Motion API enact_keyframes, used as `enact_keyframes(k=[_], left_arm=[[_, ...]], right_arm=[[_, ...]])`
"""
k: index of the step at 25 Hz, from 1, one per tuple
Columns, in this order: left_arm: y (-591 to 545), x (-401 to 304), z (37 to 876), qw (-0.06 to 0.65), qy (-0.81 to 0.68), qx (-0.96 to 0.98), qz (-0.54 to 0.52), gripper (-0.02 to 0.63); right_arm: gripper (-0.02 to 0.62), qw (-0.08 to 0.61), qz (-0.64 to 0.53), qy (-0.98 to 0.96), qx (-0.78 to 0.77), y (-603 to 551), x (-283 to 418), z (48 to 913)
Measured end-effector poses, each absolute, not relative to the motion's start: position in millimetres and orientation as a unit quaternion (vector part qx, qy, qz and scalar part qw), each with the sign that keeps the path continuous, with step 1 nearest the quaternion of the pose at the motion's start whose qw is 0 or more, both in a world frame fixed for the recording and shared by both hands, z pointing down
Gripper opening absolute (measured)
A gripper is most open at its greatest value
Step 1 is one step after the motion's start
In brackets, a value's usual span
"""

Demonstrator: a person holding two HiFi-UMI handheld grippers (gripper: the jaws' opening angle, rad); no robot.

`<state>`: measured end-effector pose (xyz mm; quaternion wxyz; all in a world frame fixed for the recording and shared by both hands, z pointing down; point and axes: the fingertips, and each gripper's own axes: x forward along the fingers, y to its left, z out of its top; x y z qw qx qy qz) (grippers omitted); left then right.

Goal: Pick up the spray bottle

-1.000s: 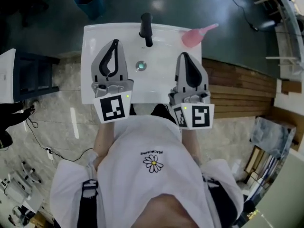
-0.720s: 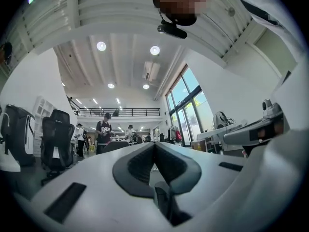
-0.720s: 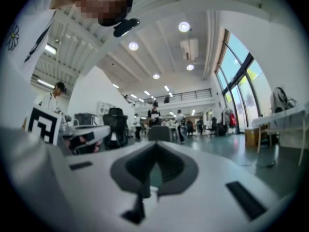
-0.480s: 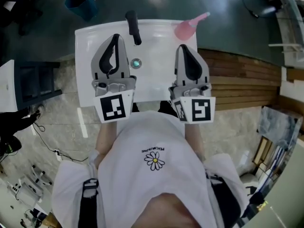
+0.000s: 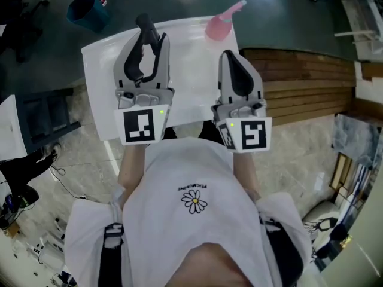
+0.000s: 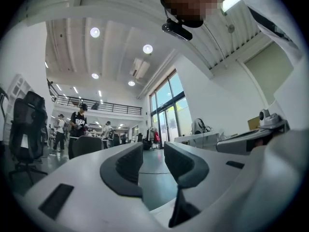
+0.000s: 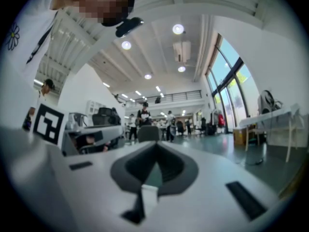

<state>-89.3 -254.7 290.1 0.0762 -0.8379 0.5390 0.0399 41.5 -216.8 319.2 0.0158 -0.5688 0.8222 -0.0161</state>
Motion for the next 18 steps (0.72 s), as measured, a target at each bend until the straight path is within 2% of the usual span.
enact_keyframes(k=[9,18], left_arm=[[-269.5,-10.6,287.8,0.008,0.416,-0.906,0.073,0.252],[-301.4,53.1,330.5,-0.019,0.375,-0.926,0.031,0.290]], right_arm=[[0.029,0.021,-0.047,0.804,-0.593,-199.5,83.5,336.1],[0.029,0.028,-0.065,0.777,-0.625,-184.6,125.9,344.7]])
